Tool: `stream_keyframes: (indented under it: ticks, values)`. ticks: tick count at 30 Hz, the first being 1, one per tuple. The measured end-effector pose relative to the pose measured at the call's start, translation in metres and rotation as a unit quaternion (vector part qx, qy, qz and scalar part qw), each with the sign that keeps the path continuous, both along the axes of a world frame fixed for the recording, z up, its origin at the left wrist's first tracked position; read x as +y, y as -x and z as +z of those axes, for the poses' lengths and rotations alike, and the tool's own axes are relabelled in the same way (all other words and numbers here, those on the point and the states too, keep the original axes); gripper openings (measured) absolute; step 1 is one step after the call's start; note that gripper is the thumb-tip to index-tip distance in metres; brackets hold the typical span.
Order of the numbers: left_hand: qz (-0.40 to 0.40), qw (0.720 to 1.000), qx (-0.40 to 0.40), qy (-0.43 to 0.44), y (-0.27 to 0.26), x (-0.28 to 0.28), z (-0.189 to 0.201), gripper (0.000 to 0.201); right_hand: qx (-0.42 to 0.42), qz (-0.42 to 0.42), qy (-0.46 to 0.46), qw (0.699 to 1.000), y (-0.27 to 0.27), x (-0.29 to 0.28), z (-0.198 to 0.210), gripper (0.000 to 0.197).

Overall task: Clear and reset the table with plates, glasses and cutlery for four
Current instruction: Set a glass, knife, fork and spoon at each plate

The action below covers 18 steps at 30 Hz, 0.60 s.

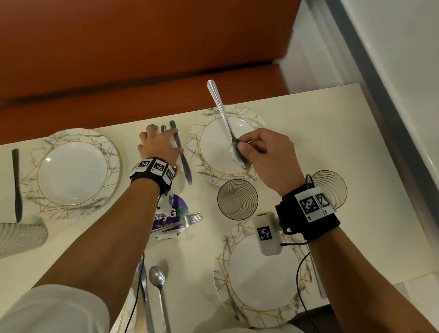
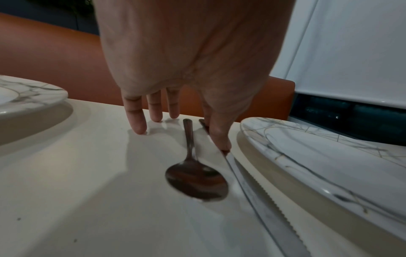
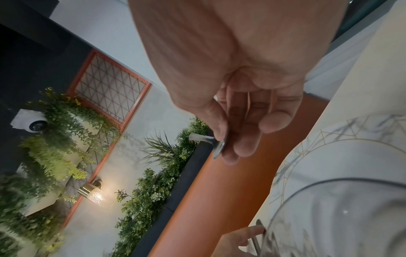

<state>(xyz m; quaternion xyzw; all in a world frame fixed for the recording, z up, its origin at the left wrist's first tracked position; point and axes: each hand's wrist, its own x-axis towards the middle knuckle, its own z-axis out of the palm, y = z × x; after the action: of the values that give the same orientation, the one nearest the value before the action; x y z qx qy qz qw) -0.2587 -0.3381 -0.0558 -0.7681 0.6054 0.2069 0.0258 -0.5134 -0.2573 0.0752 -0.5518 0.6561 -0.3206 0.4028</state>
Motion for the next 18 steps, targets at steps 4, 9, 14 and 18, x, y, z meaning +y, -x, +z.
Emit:
stream_keyframes:
  ticks: [4,9,14,18]
  values:
    - [0.005,1.000,0.004,0.000,0.002,0.002,0.002,0.062,0.002,0.004,-0.001,1.000,-0.001,0.001,-0.002,0.004]
    - [0.019,0.999,0.034,0.007,0.001,0.006,0.009,0.062,-0.001,0.007,-0.001,1.000,-0.001,0.004,-0.001,0.006]
    - [0.027,0.998,0.053,0.035,-0.010,0.009,0.043,0.046,-0.004,0.023,0.029,0.999,-0.013,0.001,0.010,0.009]
    - [0.040,0.986,0.147,0.072,-0.024,0.014,0.090,0.023,0.004,0.039,0.102,0.994,-0.048,0.001,0.033,0.013]
